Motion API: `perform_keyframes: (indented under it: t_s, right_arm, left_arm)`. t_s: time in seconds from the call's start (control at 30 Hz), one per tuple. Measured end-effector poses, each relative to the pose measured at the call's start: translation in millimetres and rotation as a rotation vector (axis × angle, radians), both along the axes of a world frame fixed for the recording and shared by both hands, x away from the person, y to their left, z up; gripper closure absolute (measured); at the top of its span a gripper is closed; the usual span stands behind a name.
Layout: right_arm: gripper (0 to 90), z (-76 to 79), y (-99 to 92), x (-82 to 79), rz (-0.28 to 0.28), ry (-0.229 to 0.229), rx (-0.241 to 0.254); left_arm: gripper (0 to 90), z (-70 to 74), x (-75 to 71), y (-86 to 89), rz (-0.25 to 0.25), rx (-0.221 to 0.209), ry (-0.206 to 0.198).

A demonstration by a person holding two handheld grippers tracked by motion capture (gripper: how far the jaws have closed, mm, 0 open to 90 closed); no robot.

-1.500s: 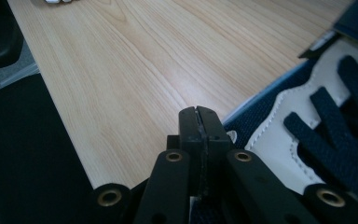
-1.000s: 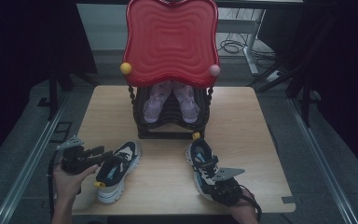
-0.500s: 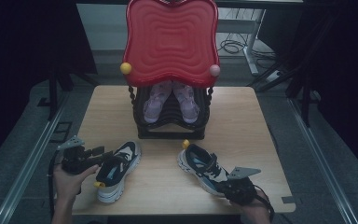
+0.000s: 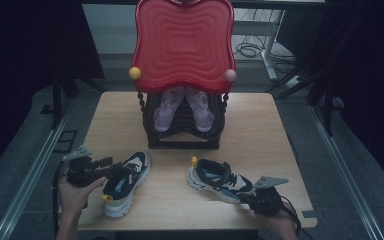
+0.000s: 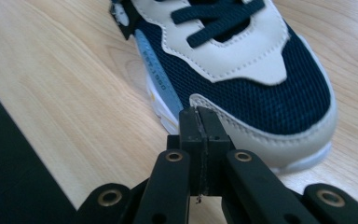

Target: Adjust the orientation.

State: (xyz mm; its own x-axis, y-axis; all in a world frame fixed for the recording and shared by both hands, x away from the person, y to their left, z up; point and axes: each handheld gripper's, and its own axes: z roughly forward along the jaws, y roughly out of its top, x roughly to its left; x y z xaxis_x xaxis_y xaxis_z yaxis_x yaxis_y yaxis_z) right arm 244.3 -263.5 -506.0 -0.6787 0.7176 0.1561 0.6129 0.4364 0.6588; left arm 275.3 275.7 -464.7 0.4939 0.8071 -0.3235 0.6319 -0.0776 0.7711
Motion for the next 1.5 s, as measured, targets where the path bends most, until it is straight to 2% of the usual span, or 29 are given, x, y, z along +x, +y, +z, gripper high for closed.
perform_keyframes:
  t_s: [0.6,1.1,1.27,1.5]
  right_arm:
    - [89.3,-1.2,-17.9,29.9,-0.068,0.010,0.004]
    - [89.3,-1.9,-20.9,47.1,-0.098,0.013,0.011]
    - [89.3,-1.5,-19.4,54.0,-0.106,0.008,-0.001]
    - [89.3,-2.4,-19.5,60.7,-0.116,0.008,0.011]
  left_arm:
    - [46.7,0.1,-0.1,0.4,0.001,0.002,-0.001]
    - [46.7,0.1,-0.2,0.5,0.001,0.004,-0.001]
    - [46.7,-0.2,0.0,-0.3,-0.001,0.004,0.001]
    - [46.7,0.1,-0.2,0.0,0.000,0.001,0.000]
